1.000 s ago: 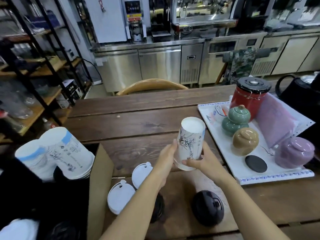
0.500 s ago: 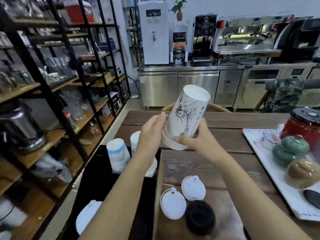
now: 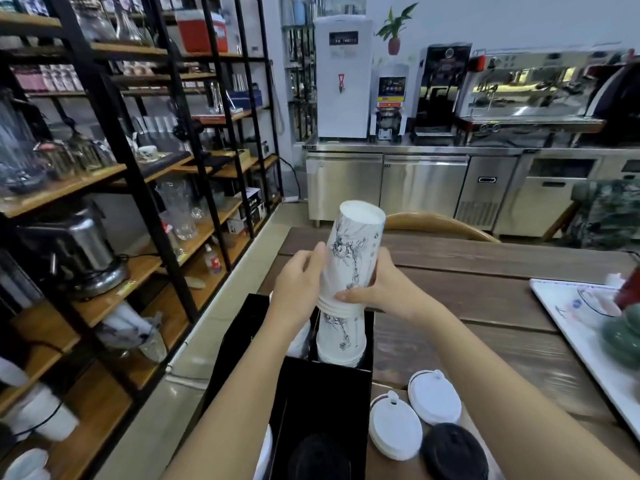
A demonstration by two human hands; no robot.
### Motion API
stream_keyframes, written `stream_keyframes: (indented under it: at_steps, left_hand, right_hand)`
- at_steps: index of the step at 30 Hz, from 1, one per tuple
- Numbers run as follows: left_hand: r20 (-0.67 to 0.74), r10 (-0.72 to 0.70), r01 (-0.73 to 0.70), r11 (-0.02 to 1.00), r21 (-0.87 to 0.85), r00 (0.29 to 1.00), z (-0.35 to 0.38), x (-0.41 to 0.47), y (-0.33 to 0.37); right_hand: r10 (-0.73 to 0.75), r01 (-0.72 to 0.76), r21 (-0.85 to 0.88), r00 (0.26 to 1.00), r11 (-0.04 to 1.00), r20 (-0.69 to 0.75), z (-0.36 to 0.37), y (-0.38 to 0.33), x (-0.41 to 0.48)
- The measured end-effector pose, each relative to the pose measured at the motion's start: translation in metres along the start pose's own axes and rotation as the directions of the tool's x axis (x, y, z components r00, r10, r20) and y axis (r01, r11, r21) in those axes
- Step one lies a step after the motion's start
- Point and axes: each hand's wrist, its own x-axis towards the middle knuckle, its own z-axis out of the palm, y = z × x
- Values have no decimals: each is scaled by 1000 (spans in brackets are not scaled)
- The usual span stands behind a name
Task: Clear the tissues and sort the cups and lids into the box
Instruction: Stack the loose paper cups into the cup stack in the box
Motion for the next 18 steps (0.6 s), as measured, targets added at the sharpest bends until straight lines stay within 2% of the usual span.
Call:
stream_keyframes:
  at_steps: [5,10,15,18]
  left_hand:
    - [46,-86,87,996,-17,995,4,1,-34]
    - [116,-204,200,979,45,972,9,3,-66]
    - [158,-228,213,971,105,961,10,4,-76]
    - [148,-244,238,970,54,959,12,0,-71]
  right_hand:
    - [5,7,-122,995,992,100,9,18,1]
    - [68,-47,-438,997,898,31,26,44,-1]
    - [64,-58,-432,998,900,-2,31,49,-4]
    - [62,-62,-400,998,915,-14,31,53,-5]
